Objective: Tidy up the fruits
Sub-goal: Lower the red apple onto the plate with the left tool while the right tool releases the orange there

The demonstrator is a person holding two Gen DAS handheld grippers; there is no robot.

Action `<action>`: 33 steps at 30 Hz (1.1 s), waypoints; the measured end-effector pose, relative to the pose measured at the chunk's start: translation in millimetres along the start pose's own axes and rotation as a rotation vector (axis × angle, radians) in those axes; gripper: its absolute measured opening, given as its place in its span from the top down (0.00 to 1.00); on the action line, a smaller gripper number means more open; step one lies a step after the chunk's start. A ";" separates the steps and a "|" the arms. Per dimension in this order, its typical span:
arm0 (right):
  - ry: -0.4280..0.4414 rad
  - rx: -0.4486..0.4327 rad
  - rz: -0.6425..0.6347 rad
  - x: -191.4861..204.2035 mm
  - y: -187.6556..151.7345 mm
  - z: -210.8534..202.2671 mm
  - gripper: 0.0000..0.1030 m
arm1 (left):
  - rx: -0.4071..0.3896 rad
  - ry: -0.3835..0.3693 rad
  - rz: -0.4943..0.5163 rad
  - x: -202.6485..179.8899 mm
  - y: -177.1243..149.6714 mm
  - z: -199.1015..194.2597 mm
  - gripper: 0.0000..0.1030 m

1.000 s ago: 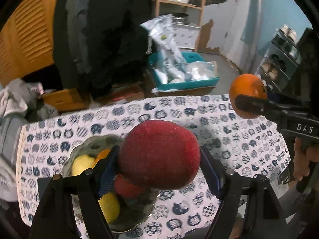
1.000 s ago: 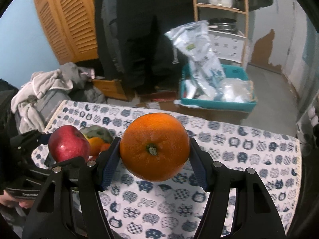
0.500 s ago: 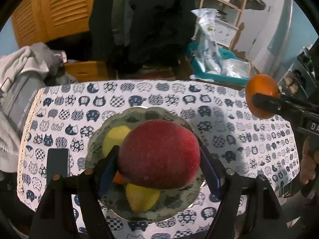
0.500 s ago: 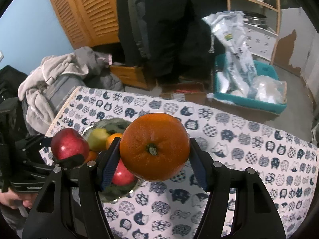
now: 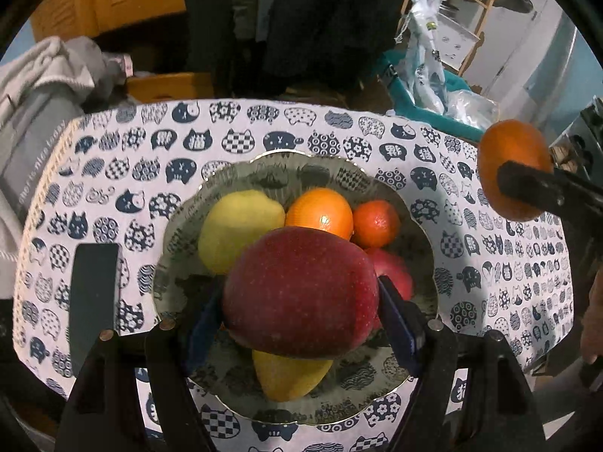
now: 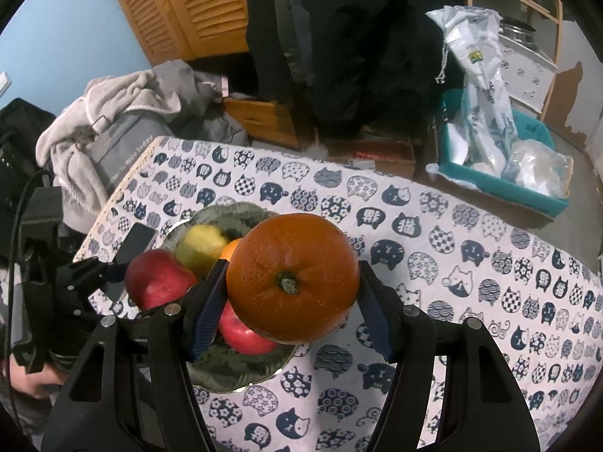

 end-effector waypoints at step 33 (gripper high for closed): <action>0.055 0.162 -0.042 30.9 -17.0 83.0 0.36 | 0.036 0.003 -0.089 20.9 -6.7 8.5 0.24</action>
Point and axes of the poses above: each gripper's, at about its wrist camera, not at the fingertips, and z roughly the way its jaws point, x to its left, y to its top, the point moved 4 cm from there along z, roughly the way its jaws point, and after that the axes turned 12 degrees about z, right-handed, at the moved point
